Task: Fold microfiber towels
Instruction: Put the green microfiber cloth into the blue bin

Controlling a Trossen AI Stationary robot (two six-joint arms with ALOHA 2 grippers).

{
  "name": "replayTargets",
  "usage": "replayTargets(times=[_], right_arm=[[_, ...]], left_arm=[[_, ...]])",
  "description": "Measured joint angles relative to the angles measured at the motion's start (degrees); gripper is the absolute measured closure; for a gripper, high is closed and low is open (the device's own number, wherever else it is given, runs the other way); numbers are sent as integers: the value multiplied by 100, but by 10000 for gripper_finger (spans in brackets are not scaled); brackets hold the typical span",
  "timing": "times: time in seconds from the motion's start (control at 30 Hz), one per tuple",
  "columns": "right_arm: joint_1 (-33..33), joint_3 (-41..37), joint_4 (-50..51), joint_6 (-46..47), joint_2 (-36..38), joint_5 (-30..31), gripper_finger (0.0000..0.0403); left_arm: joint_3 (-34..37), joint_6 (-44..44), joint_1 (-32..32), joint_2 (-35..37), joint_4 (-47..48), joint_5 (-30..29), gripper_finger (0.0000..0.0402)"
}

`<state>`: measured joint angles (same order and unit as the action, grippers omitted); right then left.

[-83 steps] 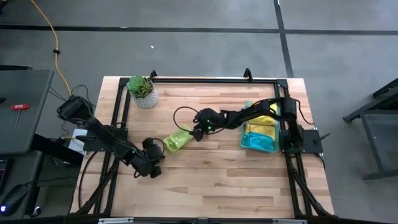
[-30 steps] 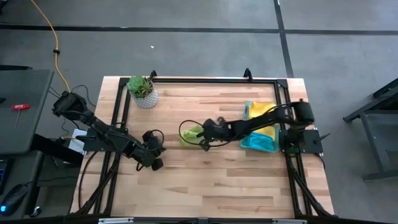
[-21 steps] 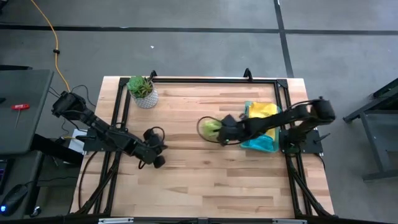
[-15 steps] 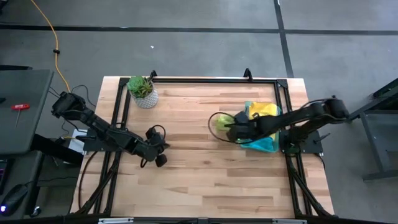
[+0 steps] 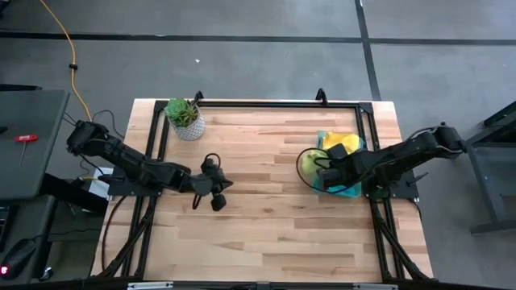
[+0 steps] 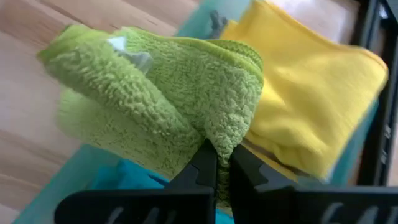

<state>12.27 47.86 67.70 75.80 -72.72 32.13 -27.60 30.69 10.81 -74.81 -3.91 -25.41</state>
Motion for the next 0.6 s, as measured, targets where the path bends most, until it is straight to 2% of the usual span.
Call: replayTargets(times=[0.3, 0.6], right_arm=[[299, 0, 923, 875, 8, -404, 403], [365, 0, 1335, 1460, -8, -691, 403]], left_arm=[[-699, -678, -152, 4, -19, -33, 401], [-741, -782, 11, 4, -12, -81, 401]])
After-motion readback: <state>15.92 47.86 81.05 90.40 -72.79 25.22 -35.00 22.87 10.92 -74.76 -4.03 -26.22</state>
